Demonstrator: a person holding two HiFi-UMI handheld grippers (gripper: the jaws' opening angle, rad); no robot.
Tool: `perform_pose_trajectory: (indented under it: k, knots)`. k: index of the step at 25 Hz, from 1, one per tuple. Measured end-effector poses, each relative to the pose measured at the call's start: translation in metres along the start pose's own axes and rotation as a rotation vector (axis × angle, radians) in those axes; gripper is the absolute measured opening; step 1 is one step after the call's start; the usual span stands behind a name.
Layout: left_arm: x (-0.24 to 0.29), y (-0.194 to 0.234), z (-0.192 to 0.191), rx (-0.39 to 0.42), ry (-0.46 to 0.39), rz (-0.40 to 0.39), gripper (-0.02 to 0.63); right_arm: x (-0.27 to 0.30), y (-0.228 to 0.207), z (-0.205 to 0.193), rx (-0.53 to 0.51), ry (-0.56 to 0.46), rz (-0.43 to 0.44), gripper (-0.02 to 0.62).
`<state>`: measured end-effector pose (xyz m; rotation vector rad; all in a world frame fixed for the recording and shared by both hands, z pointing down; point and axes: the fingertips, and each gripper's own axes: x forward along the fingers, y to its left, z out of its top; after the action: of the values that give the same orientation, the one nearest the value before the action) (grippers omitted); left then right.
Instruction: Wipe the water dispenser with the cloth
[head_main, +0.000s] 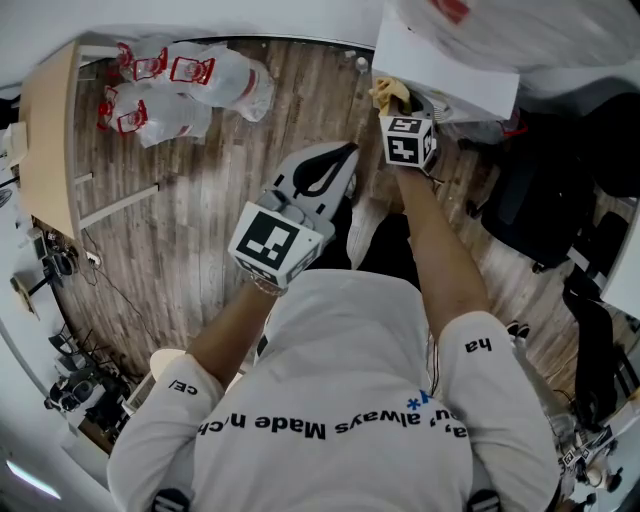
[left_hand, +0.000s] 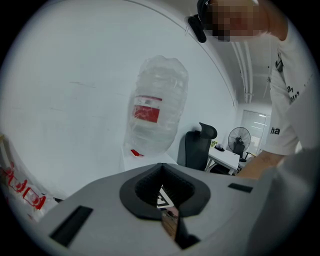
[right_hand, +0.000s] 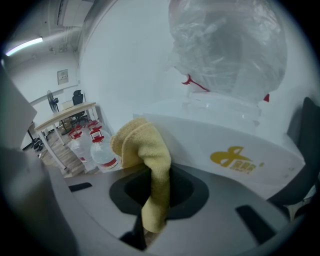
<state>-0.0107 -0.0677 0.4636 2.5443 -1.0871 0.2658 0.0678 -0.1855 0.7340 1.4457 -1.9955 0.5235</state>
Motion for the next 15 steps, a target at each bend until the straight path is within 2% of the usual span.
perform_pose_trajectory:
  k: [15]
  knots:
    - [0.017,-0.027,0.002,0.015,0.004,-0.044,0.017,-0.018,-0.039,-0.015,0.033,0.007,-0.046,0.060]
